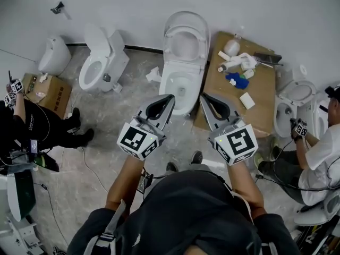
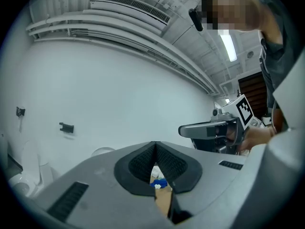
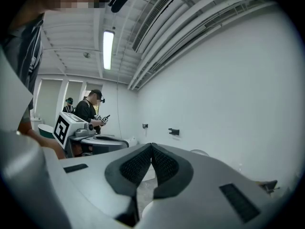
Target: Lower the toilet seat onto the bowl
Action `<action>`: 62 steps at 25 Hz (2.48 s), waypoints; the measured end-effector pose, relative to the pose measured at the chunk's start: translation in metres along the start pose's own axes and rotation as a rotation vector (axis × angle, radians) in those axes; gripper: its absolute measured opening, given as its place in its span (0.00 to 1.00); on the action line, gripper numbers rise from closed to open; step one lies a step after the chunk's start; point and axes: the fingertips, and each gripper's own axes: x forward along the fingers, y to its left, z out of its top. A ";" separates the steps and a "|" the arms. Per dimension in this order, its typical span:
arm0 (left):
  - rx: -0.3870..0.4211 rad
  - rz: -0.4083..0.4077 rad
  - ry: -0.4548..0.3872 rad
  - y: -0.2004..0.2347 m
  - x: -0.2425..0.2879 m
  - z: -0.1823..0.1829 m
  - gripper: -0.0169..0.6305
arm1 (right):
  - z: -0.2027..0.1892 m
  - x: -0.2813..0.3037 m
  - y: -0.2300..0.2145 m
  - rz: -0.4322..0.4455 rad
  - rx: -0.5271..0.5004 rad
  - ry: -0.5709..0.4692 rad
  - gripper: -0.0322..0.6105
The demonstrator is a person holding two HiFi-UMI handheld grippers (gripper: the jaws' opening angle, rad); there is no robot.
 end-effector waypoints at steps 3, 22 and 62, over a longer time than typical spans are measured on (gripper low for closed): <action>-0.049 0.051 -0.008 0.009 0.026 -0.009 0.03 | -0.005 0.005 -0.023 0.023 0.008 0.006 0.06; -0.039 0.022 0.017 0.071 0.066 -0.006 0.03 | -0.007 0.075 -0.076 -0.022 0.036 0.022 0.06; -0.038 0.070 0.053 0.206 0.177 -0.015 0.03 | -0.014 0.217 -0.189 0.032 0.041 0.028 0.06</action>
